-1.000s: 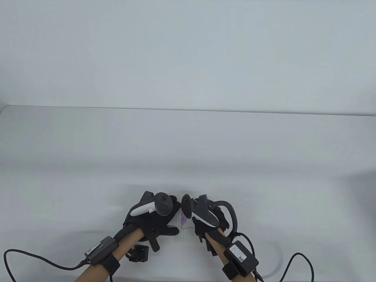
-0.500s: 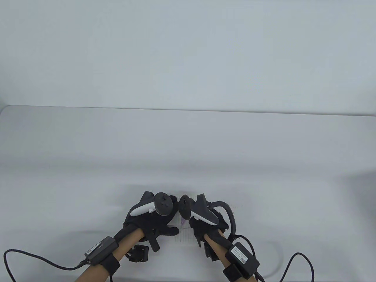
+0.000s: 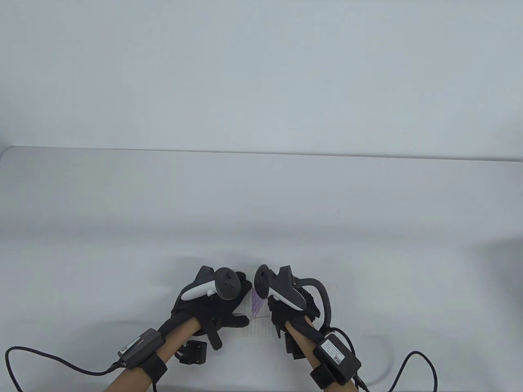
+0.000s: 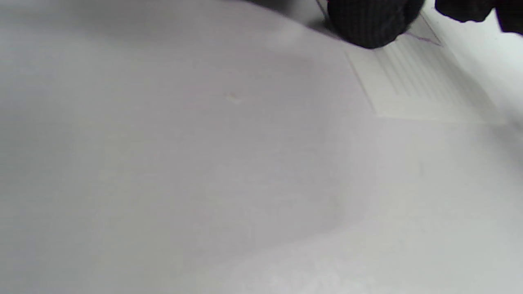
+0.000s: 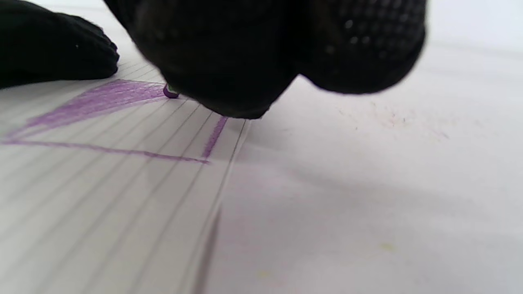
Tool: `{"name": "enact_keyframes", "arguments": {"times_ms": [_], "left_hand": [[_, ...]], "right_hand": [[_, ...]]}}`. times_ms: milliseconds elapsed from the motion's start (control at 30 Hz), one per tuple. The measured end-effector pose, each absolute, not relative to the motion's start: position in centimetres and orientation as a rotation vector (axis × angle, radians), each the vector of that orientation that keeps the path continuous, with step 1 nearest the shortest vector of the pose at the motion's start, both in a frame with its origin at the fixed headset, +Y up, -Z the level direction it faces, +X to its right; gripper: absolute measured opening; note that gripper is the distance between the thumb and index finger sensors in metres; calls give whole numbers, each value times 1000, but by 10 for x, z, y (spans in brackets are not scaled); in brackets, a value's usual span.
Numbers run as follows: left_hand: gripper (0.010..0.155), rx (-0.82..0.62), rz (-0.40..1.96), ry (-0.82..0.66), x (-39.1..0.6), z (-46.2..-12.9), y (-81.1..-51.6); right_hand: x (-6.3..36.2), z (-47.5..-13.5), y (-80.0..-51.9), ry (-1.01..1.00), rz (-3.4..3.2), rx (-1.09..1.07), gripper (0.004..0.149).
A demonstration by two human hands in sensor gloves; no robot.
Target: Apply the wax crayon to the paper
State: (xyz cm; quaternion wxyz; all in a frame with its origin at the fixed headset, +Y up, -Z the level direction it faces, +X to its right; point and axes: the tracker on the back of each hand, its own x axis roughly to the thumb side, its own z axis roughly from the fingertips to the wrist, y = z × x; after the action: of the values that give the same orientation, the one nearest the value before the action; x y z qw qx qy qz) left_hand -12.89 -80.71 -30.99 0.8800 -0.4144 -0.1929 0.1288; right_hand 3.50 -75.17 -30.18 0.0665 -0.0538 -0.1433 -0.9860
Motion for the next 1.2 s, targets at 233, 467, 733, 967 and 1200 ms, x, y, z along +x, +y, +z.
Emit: {"name": "enact_keyframes", "arguments": {"times_ms": [233,467,733,967,1200], "left_hand": [[88,-864,269,-402,-129,-310,-807],[88,-866,269,-403,-129,-310,-807],[88,-866,269,-403,-129,-310,-807],[88,-864,270,-402,-129,-310,-807],[88,-865,268,-403,-129,-310,-807]], "right_hand": [[25,-293,-751,-728,-3013,-317,41],[20,-288,-751,-925,-2963,-521,42],[36,-306,-752,-431,-2968,-186,42],[41,-311,-751,-669,-3034,-212,42],[32,-295,-753,-737,-3005,-507,43]]}}
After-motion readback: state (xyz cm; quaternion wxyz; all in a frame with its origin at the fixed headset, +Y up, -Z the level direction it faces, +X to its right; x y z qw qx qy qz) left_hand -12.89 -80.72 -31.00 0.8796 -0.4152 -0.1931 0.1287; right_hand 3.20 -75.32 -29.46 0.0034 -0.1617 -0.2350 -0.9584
